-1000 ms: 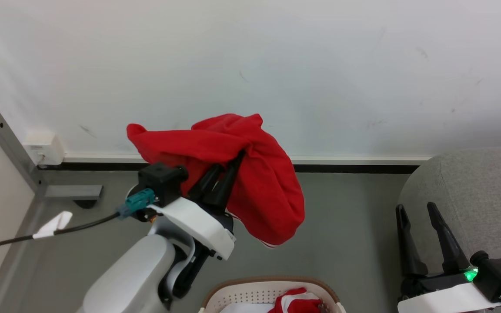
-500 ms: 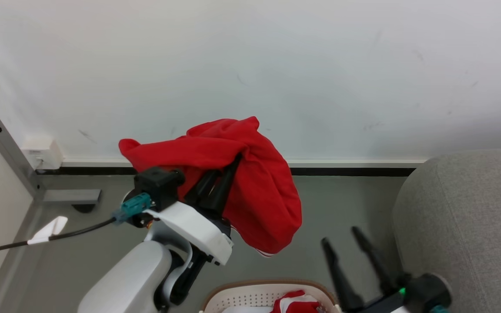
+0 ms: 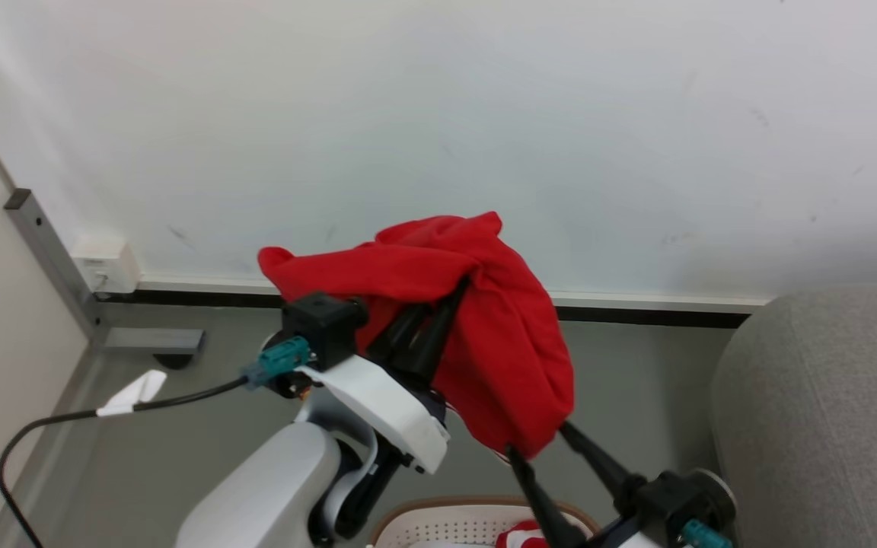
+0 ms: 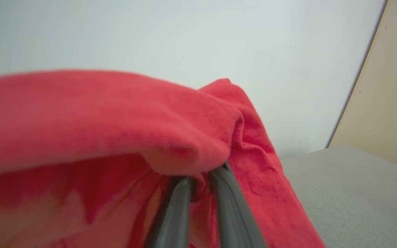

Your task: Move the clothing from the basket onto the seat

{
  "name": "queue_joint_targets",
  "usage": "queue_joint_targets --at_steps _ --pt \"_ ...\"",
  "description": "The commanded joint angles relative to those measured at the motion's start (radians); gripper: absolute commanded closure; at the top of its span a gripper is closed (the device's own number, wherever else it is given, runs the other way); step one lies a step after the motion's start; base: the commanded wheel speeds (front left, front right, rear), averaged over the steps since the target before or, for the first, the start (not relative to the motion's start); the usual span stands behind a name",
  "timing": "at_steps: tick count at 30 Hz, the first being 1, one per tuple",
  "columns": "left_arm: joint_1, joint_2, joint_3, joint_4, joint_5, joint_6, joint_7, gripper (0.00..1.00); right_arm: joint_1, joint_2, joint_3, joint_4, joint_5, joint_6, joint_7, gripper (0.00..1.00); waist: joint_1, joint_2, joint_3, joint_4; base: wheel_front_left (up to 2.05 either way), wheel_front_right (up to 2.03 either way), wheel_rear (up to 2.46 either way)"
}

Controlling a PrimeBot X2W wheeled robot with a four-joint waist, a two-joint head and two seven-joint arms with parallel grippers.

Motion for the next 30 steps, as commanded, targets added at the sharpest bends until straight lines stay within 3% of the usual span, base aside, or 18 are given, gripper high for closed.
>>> queue_joint_targets --at_steps 1,12,13,14,26,27,29,30 --pt "-0.008 -0.005 -0.004 0.002 -0.004 -0.007 -0.002 1.00 -0.026 -0.002 -0.014 0.007 0.005 -0.002 0.000 0.00 -0.0001 -0.0001 -0.004 0.015 0.00 0.00 0.00" --pt "0.037 -0.072 -0.107 0.034 0.004 -0.041 0.022 1.00 -0.066 0.000 -0.075 0.045 0.017 -0.002 0.000 0.00 -0.0001 -0.0001 -0.045 0.147 0.00 0.00 0.00" --pt "0.039 -0.075 -0.111 0.036 0.004 -0.041 0.023 1.00 -0.068 -0.001 -0.079 0.044 0.016 -0.002 0.000 0.26 -0.0001 -0.0001 -0.047 0.157 0.00 0.00 0.00" --pt "0.041 -0.076 -0.115 0.038 0.003 -0.041 0.023 1.00 -0.067 -0.001 -0.084 0.045 0.017 -0.002 0.000 0.98 -0.0001 -0.0001 -0.049 0.166 0.00 0.00 0.00" --pt "0.059 -0.063 -0.114 0.043 -0.009 -0.020 0.023 1.00 -0.045 -0.001 -0.124 0.032 0.070 -0.002 0.000 1.00 -0.0001 -0.0001 -0.046 0.195 0.00 0.00 0.00" --pt "0.063 -0.062 -0.110 0.043 -0.010 -0.016 0.019 0.88 -0.040 -0.001 -0.132 0.029 0.087 -0.002 0.000 1.00 -0.0001 -0.0001 -0.044 0.190 0.00 0.00 0.00" --pt "0.076 -0.060 -0.107 0.041 -0.015 -0.010 0.014 0.49 -0.031 -0.002 -0.148 0.025 0.152 -0.002 0.000 1.00 -0.0001 -0.0001 -0.040 0.178 0.00 0.00 0.00" --pt "0.084 -0.059 -0.109 0.039 -0.017 -0.009 0.011 0.00 -0.037 -0.002 -0.153 0.022 0.178 -0.002 0.000 1.00 -0.0001 -0.0001 -0.037 0.168 0.00 0.00 0.00"
